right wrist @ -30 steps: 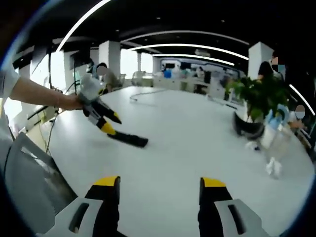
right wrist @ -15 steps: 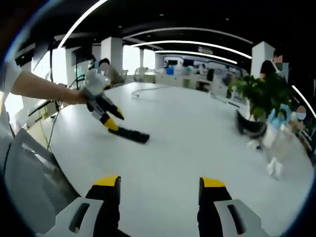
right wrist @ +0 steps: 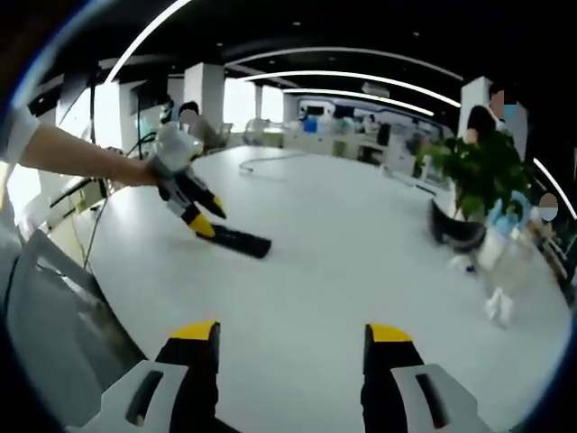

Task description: Press the specified remote control buttons in sequence, fully releasing each button before pressing the next.

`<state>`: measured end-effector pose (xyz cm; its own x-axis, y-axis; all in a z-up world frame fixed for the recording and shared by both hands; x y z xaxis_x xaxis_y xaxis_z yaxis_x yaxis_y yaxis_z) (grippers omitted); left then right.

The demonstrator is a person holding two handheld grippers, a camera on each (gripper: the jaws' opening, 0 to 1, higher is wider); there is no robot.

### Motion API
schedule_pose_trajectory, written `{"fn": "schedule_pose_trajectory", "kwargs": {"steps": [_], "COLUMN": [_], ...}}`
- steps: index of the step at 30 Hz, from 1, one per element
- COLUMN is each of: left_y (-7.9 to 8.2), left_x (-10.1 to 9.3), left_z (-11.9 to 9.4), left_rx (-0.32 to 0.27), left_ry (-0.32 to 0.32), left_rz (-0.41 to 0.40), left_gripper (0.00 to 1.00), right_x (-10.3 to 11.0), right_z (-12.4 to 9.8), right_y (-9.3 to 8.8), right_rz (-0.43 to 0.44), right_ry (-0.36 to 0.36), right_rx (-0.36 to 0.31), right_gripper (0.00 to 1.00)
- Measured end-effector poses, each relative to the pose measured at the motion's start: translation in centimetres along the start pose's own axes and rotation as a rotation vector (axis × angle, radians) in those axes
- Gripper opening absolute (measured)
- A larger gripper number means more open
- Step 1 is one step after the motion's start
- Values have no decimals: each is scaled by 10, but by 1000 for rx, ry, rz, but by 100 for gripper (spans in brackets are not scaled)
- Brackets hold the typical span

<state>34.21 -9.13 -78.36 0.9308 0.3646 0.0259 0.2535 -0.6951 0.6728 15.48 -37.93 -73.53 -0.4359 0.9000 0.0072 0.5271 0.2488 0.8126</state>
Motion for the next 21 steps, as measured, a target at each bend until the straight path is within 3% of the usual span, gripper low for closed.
{"fn": "schedule_pose_trajectory", "kwargs": {"steps": [17,19,20,21], "left_y": [-4,-5,-10,-5], "left_x": [-2,-5,-5,-1], "left_z": [2,4,4,8], "left_rx": [-24,-14,44,-13], "left_ry": [-65,-80,-75,-64], "left_rz": [-41,-12,26,139], "left_gripper": [27,29,28,27], "right_x": [0,1,1,1], "right_z": [2,2,2,2], "right_y": [-1,-1,-2,-1], "right_rz": [-17,-18,-19,-20], "right_ry": [-6,-3,-4,-5], "right_rx": [19,23,24,23], "right_gripper": [63,63,63,63]}}
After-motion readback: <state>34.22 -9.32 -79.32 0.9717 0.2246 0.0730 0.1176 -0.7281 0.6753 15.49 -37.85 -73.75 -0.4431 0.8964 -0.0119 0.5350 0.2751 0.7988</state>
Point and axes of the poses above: the point that each gripper's makers call its tool centre point, and the gripper's own axes: z roughly forward along the fingers, x roughly to its left, y roughly out of its top, the point moved 9 cm from there along -z, roughly backward along the fingers, and after that the axes turned 4 degrees about z, right-handed, at the moved point
